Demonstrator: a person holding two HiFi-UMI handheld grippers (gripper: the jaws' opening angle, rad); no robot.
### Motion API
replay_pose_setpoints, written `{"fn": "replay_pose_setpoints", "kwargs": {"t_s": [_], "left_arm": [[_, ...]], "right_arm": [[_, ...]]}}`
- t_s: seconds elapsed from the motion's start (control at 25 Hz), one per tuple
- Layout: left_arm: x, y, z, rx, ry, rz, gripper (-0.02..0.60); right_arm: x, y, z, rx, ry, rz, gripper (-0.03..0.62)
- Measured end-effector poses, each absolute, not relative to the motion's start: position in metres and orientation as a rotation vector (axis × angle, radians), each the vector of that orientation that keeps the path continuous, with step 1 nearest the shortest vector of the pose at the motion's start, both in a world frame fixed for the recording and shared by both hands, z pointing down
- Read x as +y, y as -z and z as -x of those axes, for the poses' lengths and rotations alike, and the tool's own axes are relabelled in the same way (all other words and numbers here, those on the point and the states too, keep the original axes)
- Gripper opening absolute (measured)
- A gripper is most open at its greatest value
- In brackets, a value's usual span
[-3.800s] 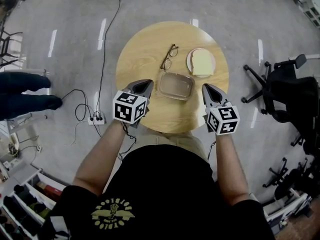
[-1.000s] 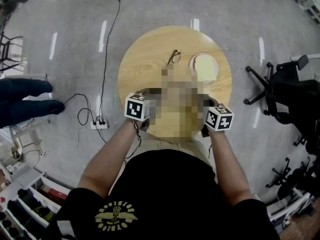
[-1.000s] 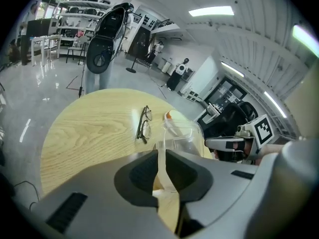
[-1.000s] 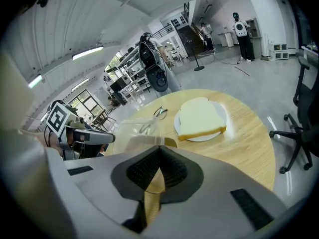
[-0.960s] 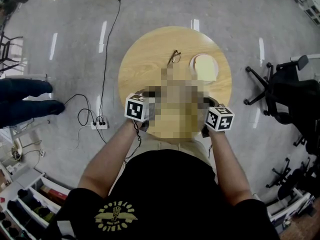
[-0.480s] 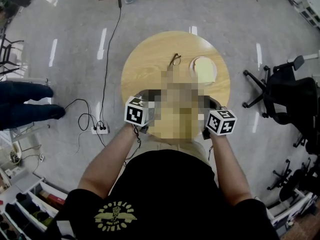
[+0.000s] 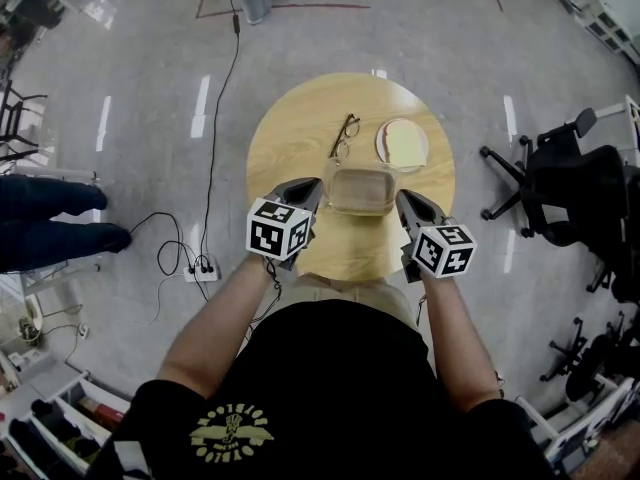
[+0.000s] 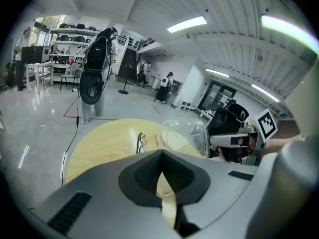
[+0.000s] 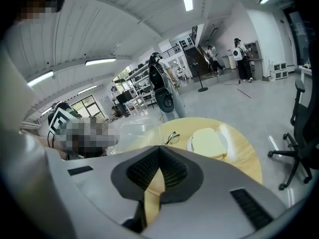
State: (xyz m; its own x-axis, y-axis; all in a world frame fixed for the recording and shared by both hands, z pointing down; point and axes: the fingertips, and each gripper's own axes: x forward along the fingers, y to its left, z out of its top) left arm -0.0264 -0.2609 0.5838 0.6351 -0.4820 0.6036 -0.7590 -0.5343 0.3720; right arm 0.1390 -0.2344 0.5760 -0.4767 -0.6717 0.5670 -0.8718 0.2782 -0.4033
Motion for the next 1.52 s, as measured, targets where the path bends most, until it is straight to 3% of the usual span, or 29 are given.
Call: {"fn": "replay_pose_setpoints", "kwargs": {"t_s": [1.52], "left_arm": [[-0.238,-0.417,0.049,-1.087,-0.365,-2.573,0.015]], "right_arm": [[-0.201,-0.408,-0.114,-2.468,-0.506,-1.548,0.014]]}}
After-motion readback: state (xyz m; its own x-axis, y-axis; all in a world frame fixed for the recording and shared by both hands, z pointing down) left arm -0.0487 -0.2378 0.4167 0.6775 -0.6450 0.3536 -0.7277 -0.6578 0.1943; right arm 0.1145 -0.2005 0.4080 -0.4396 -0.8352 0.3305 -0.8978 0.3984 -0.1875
